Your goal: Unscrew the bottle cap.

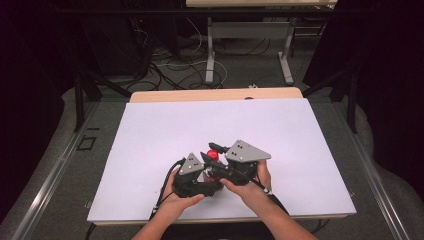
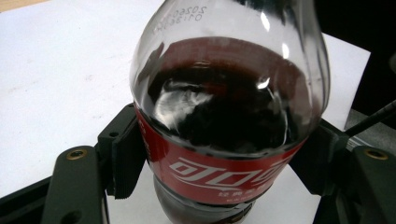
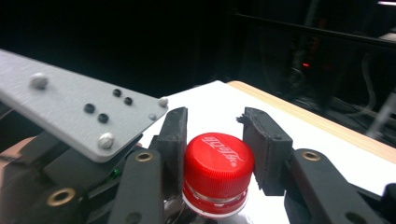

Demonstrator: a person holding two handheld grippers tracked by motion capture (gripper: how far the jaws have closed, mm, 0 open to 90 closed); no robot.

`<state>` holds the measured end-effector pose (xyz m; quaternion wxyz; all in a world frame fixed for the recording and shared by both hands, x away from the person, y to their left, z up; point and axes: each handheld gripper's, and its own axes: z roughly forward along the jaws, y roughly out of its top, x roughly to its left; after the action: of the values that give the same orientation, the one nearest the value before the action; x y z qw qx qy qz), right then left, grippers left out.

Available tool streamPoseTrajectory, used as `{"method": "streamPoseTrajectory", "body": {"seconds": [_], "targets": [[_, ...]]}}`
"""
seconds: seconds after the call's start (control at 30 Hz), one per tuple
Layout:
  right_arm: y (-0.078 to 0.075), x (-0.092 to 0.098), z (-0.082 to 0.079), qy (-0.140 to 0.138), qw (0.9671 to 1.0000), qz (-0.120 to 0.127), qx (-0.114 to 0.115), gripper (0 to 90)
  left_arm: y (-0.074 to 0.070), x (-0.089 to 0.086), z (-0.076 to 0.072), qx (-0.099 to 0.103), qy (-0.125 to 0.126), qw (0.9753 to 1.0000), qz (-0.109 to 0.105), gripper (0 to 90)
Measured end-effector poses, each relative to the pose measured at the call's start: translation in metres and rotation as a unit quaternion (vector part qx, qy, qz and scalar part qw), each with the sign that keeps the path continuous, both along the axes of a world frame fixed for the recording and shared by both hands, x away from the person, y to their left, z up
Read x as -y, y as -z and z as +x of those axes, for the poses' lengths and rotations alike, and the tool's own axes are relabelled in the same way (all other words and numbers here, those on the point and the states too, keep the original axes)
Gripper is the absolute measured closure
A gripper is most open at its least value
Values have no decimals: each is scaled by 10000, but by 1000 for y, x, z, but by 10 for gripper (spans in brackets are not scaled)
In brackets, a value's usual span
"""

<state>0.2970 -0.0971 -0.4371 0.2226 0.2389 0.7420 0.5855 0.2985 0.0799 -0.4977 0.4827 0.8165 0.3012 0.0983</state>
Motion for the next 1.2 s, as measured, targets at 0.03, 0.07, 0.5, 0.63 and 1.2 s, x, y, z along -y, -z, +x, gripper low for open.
{"method": "streamPoseTrajectory", "body": {"seconds": [0.03, 0.07, 0.5, 0.63, 1.2], "targets": [[-1, 2, 2, -276, 9996, -65, 15, 610, 0, -1, 0, 27, 7, 10000, 13, 298], [-1, 3, 6, -525, 9985, -77, 138, 610, 0, -1, 0, 20, 23, 10000, 11, 298], [-3, 20, 35, -1621, 9864, 228, -158, 419, -1, 0, 0, 56, -41, 10000, 16, 298], [-3, 9, 9, -458, 9986, 251, -64, 459, -1, -1, 1, 55, -147, 9999, 28, 298], [-4, 23, 38, -2082, 9777, 96, -265, 608, 0, 3, -1, 72, 66, 9999, 31, 298]]}}
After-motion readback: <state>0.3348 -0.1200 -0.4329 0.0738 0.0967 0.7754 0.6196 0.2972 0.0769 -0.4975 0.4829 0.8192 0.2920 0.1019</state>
